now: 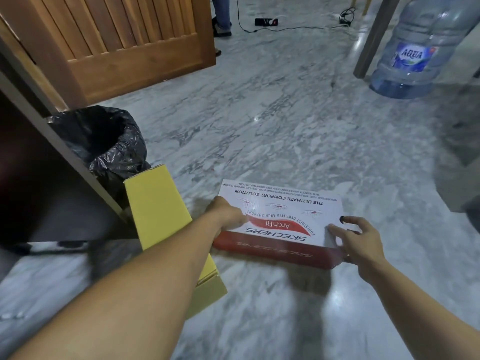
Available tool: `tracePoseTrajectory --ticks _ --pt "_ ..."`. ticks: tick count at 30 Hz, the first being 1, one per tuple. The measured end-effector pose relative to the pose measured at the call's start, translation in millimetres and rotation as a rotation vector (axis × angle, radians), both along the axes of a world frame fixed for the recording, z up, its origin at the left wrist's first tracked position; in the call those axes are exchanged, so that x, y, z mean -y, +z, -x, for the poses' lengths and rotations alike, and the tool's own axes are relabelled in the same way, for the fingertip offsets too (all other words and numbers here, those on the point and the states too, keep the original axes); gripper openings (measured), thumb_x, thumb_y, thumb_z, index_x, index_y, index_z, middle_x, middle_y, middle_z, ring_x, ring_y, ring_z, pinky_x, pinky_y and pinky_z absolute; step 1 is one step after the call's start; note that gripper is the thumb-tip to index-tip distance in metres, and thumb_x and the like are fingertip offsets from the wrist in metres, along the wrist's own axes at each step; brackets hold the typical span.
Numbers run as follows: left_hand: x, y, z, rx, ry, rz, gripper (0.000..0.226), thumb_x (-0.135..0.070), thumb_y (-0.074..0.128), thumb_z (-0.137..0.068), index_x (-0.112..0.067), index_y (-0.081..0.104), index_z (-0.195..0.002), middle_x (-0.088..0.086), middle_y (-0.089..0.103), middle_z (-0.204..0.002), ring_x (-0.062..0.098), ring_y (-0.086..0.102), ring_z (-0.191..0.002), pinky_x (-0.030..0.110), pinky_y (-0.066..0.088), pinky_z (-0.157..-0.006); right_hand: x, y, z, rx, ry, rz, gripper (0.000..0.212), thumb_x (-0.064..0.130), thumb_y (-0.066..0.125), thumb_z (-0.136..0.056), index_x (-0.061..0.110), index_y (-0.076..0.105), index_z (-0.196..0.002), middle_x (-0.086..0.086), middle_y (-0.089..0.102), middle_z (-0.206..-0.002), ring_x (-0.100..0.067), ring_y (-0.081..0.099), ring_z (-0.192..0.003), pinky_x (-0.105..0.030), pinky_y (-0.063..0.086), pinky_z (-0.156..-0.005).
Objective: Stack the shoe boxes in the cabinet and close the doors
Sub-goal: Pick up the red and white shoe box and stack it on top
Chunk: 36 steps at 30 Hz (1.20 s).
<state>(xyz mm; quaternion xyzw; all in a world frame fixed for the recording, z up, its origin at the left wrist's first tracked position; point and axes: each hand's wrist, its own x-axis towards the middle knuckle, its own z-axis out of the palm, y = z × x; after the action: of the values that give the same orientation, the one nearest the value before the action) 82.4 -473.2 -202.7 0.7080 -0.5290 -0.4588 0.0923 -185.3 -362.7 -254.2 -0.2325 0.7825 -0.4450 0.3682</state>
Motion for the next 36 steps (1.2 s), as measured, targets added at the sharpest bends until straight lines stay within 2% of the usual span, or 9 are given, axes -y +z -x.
tracePoseTrajectory --ticks 4,8,14,18,21,25,28,32,36 --pt "-1.8 25.0 -1.9 -0.048 -0.013 0.063 0.093 -0.034 0.084 -0.067 -0.007 0.033 -0.14 0.008 0.05 -0.135 0.028 0.054 -0.118 0.042 0.05 -0.097 1.8 30.7 0.8 -0.107 0.049 0.034 0.061 0.028 0.081 -0.071 0.022 0.06 -0.128 -0.006 0.061 -0.129 -0.03 0.065 -0.104 -0.048 0.056 -0.087" --pt "-5.1 68.3 -2.5 -0.147 -0.003 0.225 0.105 -0.042 0.087 -0.063 -0.013 0.03 -0.146 0.003 0.043 -0.145 0.025 0.048 -0.127 0.037 0.045 -0.102 -2.1 82.2 -0.9 -0.179 0.097 0.114 0.087 0.057 0.082 -0.054 0.021 0.059 -0.13 -0.001 0.061 -0.129 -0.023 0.062 -0.111 -0.047 0.052 -0.095" --pt "-26.3 154.9 -21.4 -0.133 -0.009 0.418 0.112 -0.049 0.086 -0.041 -0.019 0.043 -0.139 0.002 0.056 -0.134 0.024 0.053 -0.121 0.039 0.046 -0.102 -19.8 175.0 -5.0 -0.237 0.252 0.187 0.082 0.04 0.091 -0.049 0.018 0.065 -0.123 -0.004 0.069 -0.105 -0.024 0.069 -0.084 -0.043 0.057 -0.083" --pt "-51.2 207.2 -47.4 -0.142 0.012 0.486 0.106 -0.044 0.09 -0.051 -0.015 0.042 -0.142 0.003 0.056 -0.132 0.026 0.056 -0.119 0.041 0.048 -0.101 -37.0 231.9 -16.7 -0.268 0.346 0.221 0.069 0.018 0.092 -0.059 0.013 0.065 -0.123 0.0 0.064 -0.074 -0.018 0.056 -0.057 -0.032 0.054 -0.061" --pt "-75.6 245.5 -69.1 -0.137 0.007 0.493 0.08 -0.041 0.091 -0.055 -0.018 0.055 -0.122 0.002 0.062 -0.118 0.026 0.062 -0.106 0.042 0.053 -0.093 -51.9 271.3 -28.8 -0.294 0.395 0.237 0.081 0.024 0.093 -0.048 0.014 0.066 -0.123 -0.011 0.067 -0.083 -0.022 0.056 -0.061 -0.043 0.059 -0.062" --pt "-106.2 285.4 -101.6 -0.111 0.005 0.511 0.108 -0.061 0.082 -0.02 -0.02 0.059 -0.117 0.003 0.069 -0.111 0.024 0.067 -0.098 0.042 0.057 -0.086 -74.8 320.3 -47.9 -0.326 0.449 0.306 0.096 0.036 0.092 -0.028 0.02 0.067 -0.12 -0.022 0.073 -0.096 -0.026 0.063 -0.065 -0.059 0.058 -0.07" --pt "-146.5 317.9 -123.0 -0.069 0.039 0.542 0.101 -0.054 0.086 -0.033 -0.014 0.056 -0.121 0.005 0.065 -0.114 0.025 0.063 -0.102 0.043 0.054 -0.089 -92.4 353.8 -61.1 -0.376 0.497 0.335 0.079 0.014 0.094 -0.048 0.015 0.067 -0.122 -0.017 0.072 -0.097 -0.024 0.063 -0.064 -0.051 0.06 -0.067" --pt "-183.8 347.7 -157.5 -0.042 0.103 0.615 0.09 -0.033 0.091 -0.06 -0.006 0.048 -0.133 0.005 0.057 -0.123 0.025 0.056 -0.111 0.041 0.048 -0.096 -113.2 394.6 -85.4 -0.474 0.58 0.368 0.074 0.007 0.091 -0.058 0.013 0.064 -0.126 -0.003 0.068 -0.077 -0.014 0.063 -0.048 -0.025 0.055 -0.045" --pt "-218.5 380.3 -198.9 0.027 0.134 0.626 0.077 -0.036 0.093 -0.049 -0.006 0.06 -0.111 0.009 0.066 -0.107 0.025 0.064 -0.099 0.044 0.055 -0.088 -123.1 430.3 -120.9 -0.512 0.667 0.42 0.075 0.009 0.091 -0.057 0.014 0.064 -0.127 -0.007 0.07 -0.082 -0.021 0.065 -0.056 -0.028 0.056 -0.051"
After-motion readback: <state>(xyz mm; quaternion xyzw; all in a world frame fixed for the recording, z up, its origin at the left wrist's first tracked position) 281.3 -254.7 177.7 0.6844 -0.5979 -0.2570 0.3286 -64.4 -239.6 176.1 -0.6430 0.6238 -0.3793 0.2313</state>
